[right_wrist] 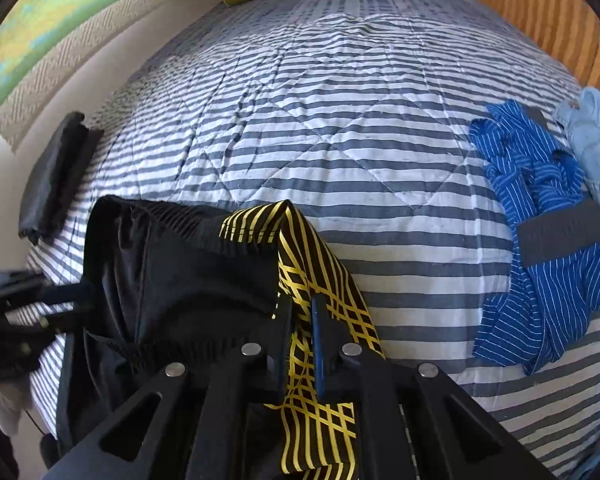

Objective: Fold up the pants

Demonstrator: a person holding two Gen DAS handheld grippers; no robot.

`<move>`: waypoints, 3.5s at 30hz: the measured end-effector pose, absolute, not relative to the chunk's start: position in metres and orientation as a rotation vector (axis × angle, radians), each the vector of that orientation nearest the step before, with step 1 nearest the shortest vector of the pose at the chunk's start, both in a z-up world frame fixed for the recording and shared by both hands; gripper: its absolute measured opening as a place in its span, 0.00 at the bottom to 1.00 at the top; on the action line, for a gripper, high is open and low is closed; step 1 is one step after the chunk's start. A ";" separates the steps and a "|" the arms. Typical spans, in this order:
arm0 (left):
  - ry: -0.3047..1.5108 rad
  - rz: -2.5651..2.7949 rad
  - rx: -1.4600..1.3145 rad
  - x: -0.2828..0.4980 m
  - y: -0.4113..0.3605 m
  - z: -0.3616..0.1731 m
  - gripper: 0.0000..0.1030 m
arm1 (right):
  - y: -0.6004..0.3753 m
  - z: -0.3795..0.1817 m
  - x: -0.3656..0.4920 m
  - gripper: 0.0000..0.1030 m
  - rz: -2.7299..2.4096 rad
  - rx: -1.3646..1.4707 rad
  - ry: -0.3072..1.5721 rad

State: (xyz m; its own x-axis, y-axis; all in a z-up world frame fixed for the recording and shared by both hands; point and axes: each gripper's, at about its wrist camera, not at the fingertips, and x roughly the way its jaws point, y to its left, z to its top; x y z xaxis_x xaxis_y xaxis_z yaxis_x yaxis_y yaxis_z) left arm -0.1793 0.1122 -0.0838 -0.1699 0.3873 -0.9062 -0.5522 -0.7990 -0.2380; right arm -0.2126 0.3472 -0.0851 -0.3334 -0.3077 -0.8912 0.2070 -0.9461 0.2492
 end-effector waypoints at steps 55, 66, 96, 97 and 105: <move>-0.380 2.458 -1.524 -0.250 -0.061 -0.074 0.38 | 0.368 -0.028 -0.221 0.12 -2.571 1.219 -0.139; -0.108 2.388 -1.463 -0.246 -0.038 -0.087 0.61 | 0.349 -0.066 -0.265 0.37 -2.546 1.363 0.099; 0.005 2.525 -1.546 -0.255 -0.053 -0.070 0.48 | 0.391 -0.079 -0.270 0.23 -2.528 1.453 -0.144; -0.014 2.507 -1.552 -0.241 -0.057 -0.070 0.48 | 0.395 -0.079 -0.261 0.24 -2.521 1.452 -0.157; -0.127 2.420 -1.586 -0.100 -0.099 -0.062 0.49 | 0.407 -0.058 -0.174 0.24 -2.414 1.434 -0.146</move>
